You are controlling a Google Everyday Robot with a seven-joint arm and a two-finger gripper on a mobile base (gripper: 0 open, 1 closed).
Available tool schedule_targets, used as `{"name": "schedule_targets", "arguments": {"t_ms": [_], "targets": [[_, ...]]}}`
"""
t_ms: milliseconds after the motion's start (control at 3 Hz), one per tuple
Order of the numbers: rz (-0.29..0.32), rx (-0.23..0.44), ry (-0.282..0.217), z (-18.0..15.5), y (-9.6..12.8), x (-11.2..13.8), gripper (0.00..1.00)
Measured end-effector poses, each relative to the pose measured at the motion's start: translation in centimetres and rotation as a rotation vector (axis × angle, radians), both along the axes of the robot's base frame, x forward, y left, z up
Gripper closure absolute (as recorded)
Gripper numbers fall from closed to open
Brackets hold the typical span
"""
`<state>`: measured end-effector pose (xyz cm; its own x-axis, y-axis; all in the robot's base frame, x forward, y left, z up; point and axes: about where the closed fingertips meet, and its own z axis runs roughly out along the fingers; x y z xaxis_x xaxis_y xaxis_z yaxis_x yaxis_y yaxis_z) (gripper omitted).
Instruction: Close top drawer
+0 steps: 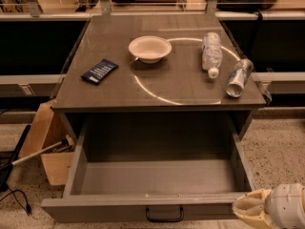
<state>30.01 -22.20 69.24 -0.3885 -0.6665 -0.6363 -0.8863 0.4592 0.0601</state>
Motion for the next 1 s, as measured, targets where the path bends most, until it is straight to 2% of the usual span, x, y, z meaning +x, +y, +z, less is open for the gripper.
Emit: {"name": "schedule_targets", "arguments": {"t_ms": [667, 1000], "targets": [[-0.024, 0.010, 0.017, -2.3, 0.0, 0.2, 1.00], [-0.015, 0.000, 0.000, -2.9, 0.5, 2.2, 1.00]]}}
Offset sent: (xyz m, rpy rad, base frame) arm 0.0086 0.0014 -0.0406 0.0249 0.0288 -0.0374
